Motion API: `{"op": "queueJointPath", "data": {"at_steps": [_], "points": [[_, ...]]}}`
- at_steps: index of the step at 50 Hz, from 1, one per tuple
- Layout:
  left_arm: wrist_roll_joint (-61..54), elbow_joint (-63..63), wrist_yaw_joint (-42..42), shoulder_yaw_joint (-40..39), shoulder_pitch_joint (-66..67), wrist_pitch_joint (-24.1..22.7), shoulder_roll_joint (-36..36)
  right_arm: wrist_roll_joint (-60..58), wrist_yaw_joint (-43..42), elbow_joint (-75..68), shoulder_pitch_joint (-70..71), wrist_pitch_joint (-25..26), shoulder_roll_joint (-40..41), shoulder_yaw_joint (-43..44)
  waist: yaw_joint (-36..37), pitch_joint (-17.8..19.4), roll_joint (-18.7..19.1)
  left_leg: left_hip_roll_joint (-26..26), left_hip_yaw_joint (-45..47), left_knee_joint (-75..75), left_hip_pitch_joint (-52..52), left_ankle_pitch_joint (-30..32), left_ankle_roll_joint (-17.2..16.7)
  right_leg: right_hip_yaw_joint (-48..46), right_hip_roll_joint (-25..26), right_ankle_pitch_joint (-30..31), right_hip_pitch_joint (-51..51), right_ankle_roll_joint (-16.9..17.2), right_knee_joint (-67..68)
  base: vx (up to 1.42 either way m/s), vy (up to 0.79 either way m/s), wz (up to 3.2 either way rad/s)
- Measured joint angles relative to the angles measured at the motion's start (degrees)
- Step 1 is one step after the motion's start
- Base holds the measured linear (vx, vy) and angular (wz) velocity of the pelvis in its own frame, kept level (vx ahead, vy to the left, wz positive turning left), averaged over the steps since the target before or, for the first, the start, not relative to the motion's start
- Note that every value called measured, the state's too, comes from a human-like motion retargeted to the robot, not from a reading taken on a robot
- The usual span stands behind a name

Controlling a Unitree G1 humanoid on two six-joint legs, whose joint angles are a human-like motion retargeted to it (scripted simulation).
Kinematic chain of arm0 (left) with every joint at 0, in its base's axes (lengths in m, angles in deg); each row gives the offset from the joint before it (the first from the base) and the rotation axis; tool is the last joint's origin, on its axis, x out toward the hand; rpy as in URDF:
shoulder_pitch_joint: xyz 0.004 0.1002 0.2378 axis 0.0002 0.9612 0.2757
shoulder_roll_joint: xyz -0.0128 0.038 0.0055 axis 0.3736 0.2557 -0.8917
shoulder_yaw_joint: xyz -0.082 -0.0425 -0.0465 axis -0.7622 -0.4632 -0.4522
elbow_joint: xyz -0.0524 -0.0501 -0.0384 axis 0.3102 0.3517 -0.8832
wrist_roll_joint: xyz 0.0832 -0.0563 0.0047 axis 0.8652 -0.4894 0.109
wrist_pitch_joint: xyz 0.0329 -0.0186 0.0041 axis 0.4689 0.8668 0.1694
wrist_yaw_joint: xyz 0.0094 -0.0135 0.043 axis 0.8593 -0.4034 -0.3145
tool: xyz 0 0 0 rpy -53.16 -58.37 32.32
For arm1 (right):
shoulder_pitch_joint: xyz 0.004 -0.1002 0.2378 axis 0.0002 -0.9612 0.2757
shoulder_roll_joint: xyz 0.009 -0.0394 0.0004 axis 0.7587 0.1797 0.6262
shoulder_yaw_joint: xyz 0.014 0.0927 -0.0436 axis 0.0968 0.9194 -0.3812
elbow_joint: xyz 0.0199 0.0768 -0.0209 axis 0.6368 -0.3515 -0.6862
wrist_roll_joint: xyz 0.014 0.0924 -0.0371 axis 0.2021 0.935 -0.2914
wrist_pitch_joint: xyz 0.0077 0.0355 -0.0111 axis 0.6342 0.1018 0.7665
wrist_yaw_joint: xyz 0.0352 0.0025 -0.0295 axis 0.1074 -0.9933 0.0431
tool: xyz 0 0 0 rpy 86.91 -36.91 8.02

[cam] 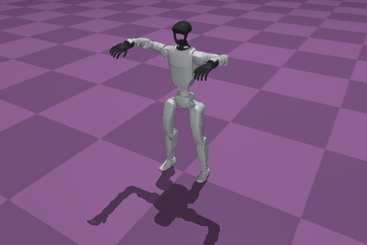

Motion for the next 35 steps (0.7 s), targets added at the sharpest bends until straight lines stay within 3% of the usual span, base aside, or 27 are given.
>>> {"op": "queueJointPath", "data": {"at_steps": [18, 35], "points": [[-1.11, -1.79, 0.93, -5.08, 4.11, 0.17, 0.87, 0.15, 1.07, 2.59, -20.01, 0.05, 2.54, 20.53, 0.47, 0.65, -0.83, -0.08, -0.5, 0.02, -0.19, 0.17, 0.02, -0.47, -0.1, -0.21, 0.09, -0.15, 0.12, 0.0, 0.0, 0.0], [-1.11, -1.95, 0.68, -6.14, 4.63, 0.24, 0.72, 0.47, 0.83, 3.66, -31.71, 0.09, 3.9, 32.64, 1.37, 1.07, -0.67, -0.06, -0.47, 0.03, -0.22, 0.14, 0.03, -0.43, -0.07, -0.26, 0.05, -0.12, 0.11, 0.0, 0.0, 0.0]]}}
